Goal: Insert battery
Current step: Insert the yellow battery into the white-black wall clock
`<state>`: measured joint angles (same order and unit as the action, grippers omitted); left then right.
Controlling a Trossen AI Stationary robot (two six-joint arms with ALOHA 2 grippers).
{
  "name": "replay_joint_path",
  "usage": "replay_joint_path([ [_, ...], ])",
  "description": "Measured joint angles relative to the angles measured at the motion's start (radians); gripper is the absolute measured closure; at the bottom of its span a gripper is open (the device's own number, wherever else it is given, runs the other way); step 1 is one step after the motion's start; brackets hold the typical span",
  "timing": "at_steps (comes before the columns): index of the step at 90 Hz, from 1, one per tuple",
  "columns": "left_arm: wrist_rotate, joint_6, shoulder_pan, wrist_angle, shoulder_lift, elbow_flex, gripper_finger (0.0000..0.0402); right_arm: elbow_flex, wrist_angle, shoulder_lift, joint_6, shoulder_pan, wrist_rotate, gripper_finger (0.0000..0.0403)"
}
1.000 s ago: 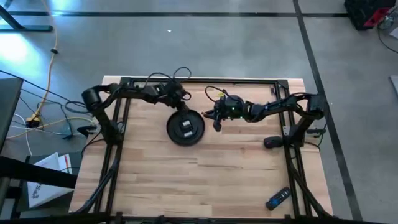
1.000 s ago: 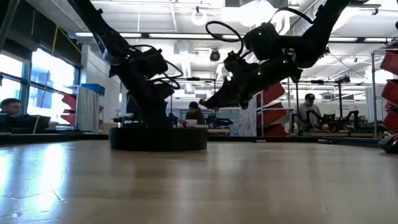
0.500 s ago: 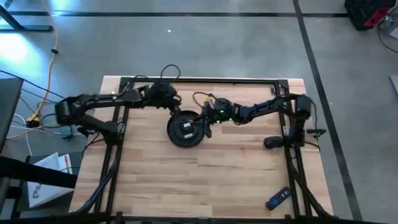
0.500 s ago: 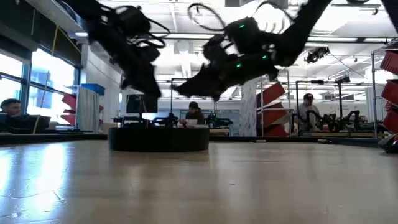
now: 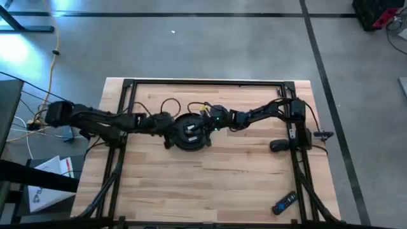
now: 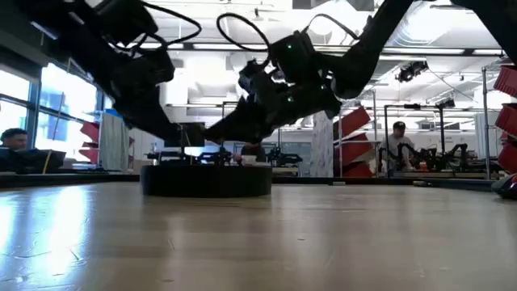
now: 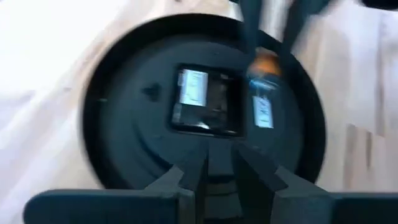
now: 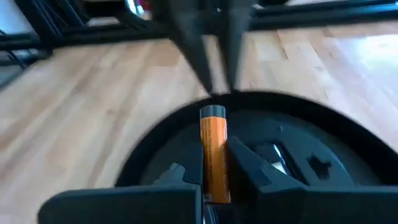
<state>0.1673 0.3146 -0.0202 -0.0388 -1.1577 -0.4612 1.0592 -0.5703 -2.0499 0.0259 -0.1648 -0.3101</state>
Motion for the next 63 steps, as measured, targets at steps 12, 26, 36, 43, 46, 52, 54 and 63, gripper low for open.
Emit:
replay_joint_path([
  [12, 0.084, 0.025, 0.033, 0.020, -0.010, 0.004, 0.0349, -0.003, -0.019, 0.000, 0.001, -0.006, -0.003, 0.0391],
  [26, 0.093, 0.025, 0.044, 0.054, -0.017, 0.004, 0.0349, 0.001, -0.065, -0.040, -0.013, -0.006, -0.015, 0.0391],
  [36, 0.093, 0.028, 0.046, 0.063, -0.021, 0.004, 0.0349, 0.000, -0.115, -0.077, -0.072, -0.006, -0.036, 0.0391],
  [43, 0.092, 0.047, 0.046, 0.067, -0.023, 0.004, 0.0349, 0.000, -0.125, -0.080, -0.075, -0.006, -0.038, 0.0391],
  [46, 0.092, 0.050, 0.046, 0.069, -0.023, 0.004, 0.0349, 0.000, -0.128, -0.079, -0.074, -0.006, -0.038, 0.0391],
  [52, 0.095, 0.051, 0.046, 0.075, -0.023, 0.004, 0.0349, 0.000, -0.122, -0.079, -0.069, -0.005, -0.038, 0.0391],
  [54, 0.099, 0.051, 0.046, 0.080, -0.023, 0.004, 0.0349, 0.000, -0.120, -0.079, -0.065, -0.005, -0.038, 0.0391],
  [63, 0.113, 0.050, 0.046, 0.128, -0.023, 0.004, 0.0349, 0.000, -0.101, -0.079, -0.028, -0.005, -0.036, 0.0391],
])
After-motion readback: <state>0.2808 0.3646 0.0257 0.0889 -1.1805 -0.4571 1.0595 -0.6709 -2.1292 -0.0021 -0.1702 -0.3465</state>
